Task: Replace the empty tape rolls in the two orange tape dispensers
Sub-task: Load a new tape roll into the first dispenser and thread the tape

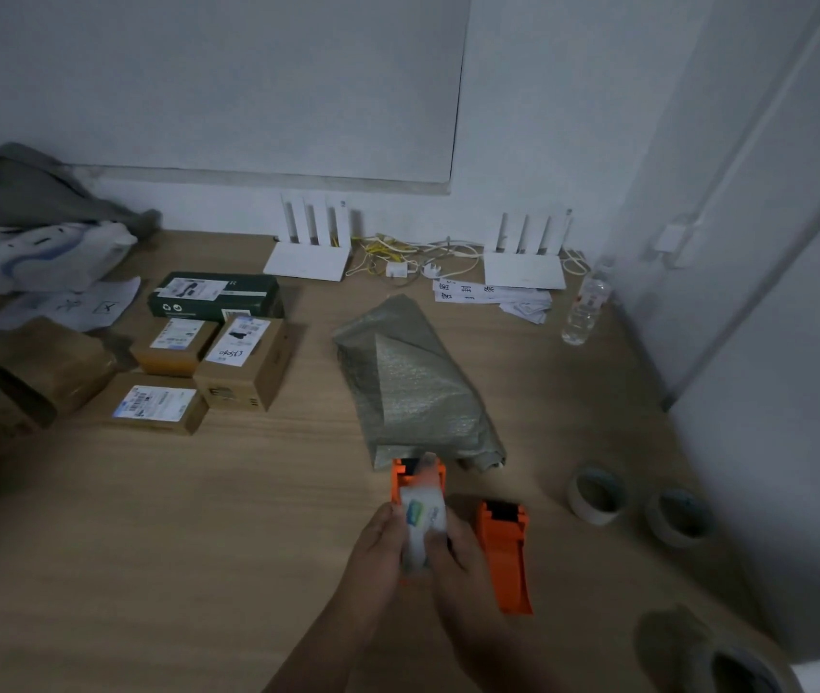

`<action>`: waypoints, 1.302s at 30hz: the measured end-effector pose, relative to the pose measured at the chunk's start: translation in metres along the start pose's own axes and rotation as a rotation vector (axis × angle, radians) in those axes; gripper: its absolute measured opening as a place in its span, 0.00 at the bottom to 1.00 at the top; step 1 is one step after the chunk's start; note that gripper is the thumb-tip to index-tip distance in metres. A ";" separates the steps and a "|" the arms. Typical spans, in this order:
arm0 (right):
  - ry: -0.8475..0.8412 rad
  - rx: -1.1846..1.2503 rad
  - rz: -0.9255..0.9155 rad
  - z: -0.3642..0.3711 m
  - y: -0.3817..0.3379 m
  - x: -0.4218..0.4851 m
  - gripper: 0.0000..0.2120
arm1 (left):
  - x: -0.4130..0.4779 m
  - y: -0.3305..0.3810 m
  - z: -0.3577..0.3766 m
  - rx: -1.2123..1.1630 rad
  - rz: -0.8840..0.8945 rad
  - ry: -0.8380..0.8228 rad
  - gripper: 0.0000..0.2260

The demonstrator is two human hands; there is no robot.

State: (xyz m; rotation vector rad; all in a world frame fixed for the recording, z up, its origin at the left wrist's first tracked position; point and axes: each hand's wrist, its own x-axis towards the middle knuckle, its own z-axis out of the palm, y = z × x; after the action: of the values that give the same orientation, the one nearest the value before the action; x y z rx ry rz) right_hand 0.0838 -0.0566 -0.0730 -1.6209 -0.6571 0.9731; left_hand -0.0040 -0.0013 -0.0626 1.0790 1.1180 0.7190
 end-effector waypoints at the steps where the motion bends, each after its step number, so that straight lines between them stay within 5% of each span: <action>1: -0.001 0.010 -0.006 0.000 0.000 0.000 0.14 | -0.001 0.001 0.001 0.012 0.010 -0.018 0.12; 4: -0.017 0.035 -0.011 -0.003 -0.003 -0.001 0.11 | 0.000 -0.002 0.001 0.048 0.031 -0.071 0.04; 9: -0.082 -0.027 0.053 -0.012 -0.012 0.005 0.10 | 0.003 -0.004 -0.005 0.069 0.022 -0.075 0.12; 15: 0.015 -0.247 -0.012 -0.022 -0.044 0.044 0.12 | -0.001 -0.004 -0.009 0.016 0.045 -0.048 0.11; 20: -0.138 -0.246 0.044 -0.021 -0.069 0.062 0.10 | -0.007 -0.006 -0.008 0.014 0.080 -0.074 0.08; 27: -0.121 -0.238 0.026 -0.016 -0.069 0.073 0.08 | -0.009 -0.013 -0.005 0.103 0.120 -0.055 0.05; 33: -0.120 -0.384 -0.184 -0.015 -0.075 0.077 0.04 | -0.016 -0.021 -0.001 0.264 0.203 -0.082 0.14; 39: -0.118 -0.293 -0.180 -0.014 -0.080 0.075 0.07 | -0.011 -0.039 -0.004 0.279 0.143 0.013 0.23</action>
State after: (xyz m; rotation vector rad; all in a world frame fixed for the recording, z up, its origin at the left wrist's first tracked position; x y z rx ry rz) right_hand 0.1397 0.0187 -0.0144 -1.7304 -1.0479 0.8745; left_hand -0.0130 -0.0230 -0.0957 1.4033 1.1844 0.6955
